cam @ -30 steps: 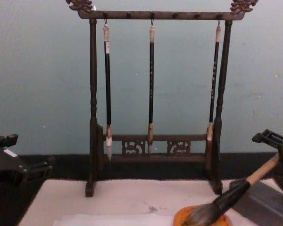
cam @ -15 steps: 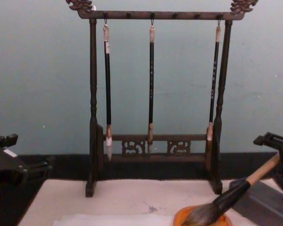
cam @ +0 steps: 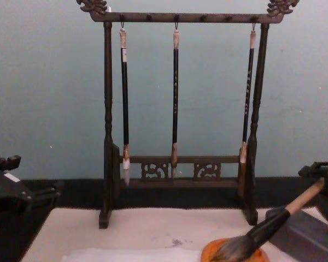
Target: Pick up the brush from the inkstone, write on the paper, then place the brush back to its original position.
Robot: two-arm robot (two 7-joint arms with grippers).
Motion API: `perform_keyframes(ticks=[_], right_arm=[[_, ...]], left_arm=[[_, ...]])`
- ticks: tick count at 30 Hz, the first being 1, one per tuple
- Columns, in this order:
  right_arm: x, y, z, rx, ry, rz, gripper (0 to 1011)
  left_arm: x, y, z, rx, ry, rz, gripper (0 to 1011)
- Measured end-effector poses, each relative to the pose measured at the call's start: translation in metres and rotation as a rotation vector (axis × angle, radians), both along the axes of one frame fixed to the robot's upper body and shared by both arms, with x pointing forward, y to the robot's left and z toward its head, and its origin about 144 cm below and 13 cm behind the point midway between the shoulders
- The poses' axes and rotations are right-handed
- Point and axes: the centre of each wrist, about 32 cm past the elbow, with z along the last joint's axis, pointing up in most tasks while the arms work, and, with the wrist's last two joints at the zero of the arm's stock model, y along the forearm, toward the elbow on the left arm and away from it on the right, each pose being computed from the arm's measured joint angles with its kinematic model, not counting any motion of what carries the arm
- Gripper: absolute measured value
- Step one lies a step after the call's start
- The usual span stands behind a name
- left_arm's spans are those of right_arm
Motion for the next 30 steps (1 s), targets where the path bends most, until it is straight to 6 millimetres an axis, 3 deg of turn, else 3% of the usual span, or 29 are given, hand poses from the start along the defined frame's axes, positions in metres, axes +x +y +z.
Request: perform_keyframes(ticks=[7, 20, 30], right_arm=[[0.000, 0.000, 0.000, 0.001, 0.000, 0.000, 160], [0.001, 0.000, 0.006, 0.005, -0.006, 0.011, 154], [0.003, -0.001, 0.031, 0.000, -0.037, 0.053, 154]], left_arm=[[0.000, 0.000, 0.000, 0.000, 0.000, 0.000, 1010], [0.000, 0.000, 0.000, 0.000, 0.000, 0.000, 1010], [0.000, 0.000, 0.000, 0.000, 0.000, 0.000, 1010]])
